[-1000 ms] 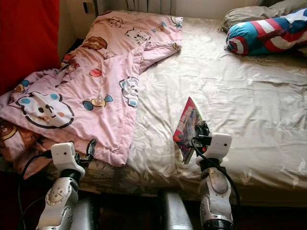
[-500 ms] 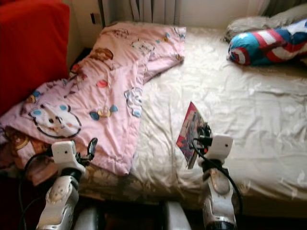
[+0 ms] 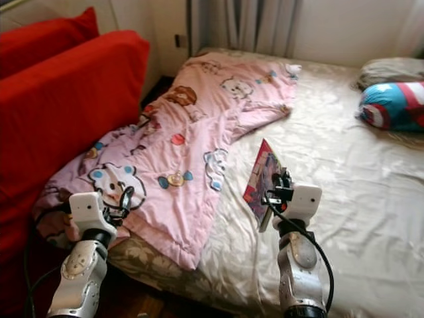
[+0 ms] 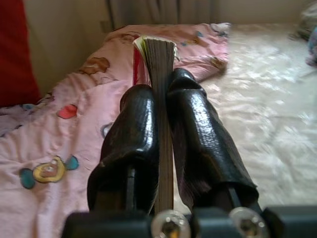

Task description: Clean up the room

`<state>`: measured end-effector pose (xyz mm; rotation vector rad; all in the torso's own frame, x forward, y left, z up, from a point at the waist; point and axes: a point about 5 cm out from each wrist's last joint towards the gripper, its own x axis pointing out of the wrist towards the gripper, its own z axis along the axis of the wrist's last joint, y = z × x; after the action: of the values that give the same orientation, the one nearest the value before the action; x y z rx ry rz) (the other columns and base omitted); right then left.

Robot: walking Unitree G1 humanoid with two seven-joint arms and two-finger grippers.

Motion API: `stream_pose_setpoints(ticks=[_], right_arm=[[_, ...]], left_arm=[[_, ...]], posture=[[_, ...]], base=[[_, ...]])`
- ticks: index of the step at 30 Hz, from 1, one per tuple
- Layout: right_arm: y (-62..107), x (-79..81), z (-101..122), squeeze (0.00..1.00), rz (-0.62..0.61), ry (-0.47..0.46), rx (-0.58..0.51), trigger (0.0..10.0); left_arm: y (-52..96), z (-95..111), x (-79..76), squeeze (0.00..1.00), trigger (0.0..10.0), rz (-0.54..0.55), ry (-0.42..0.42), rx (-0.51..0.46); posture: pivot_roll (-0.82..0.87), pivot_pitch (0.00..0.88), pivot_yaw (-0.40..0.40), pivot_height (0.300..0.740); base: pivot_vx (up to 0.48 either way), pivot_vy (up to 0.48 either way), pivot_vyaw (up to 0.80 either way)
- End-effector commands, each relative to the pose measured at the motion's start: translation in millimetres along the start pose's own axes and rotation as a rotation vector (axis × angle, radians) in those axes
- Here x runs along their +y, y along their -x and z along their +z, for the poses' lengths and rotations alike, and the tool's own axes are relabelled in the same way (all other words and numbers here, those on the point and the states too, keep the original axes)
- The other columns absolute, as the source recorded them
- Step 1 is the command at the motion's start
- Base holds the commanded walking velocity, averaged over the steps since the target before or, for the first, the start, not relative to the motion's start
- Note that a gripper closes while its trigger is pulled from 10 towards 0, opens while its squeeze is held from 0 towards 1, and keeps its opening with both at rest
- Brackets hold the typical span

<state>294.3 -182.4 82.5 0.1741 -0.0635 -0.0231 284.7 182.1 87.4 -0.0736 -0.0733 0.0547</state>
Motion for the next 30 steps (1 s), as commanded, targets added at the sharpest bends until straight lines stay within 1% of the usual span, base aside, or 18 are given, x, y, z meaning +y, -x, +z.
stream_pose_setpoints(ticks=[1,5,12,22,30], right_arm=[[-6.9,7.2,12.9,0.00,0.026,-0.002,-0.059,10.0],[-8.4,8.1,12.7,0.00,0.029,-0.004,-0.057,10.0],[-11.3,8.8,15.9,0.00,0.027,-0.001,-0.067,10.0],[-9.1,6.6,11.1,0.00,0.006,-0.011,-0.041,10.0],[-10.0,8.3,10.6,0.00,0.001,-0.022,-0.035,10.0]], left_arm=[[1.1,-1.6,1.6,0.00,10.0,0.003,0.009,0.003],[0.8,-1.6,-0.1,0.00,10.0,-0.001,0.014,0.003],[-0.5,0.9,2.6,0.00,10.0,0.010,0.019,-0.006],[2.0,0.0,-0.3,0.00,10.0,0.006,0.020,-0.003],[0.8,1.9,0.7,0.00,10.0,0.003,0.019,-0.005]], posture=[[-0.07,0.000,-0.060,0.740],[-0.07,0.002,-0.063,0.740],[-0.07,0.045,-0.070,0.740],[-0.06,0.065,-0.070,0.740],[-0.06,0.081,-0.064,0.740]], base=[[0.000,0.000,0.00],[0.000,0.000,0.00],[0.000,0.000,0.00],[0.000,0.000,0.00],[0.000,0.000,-0.76]])
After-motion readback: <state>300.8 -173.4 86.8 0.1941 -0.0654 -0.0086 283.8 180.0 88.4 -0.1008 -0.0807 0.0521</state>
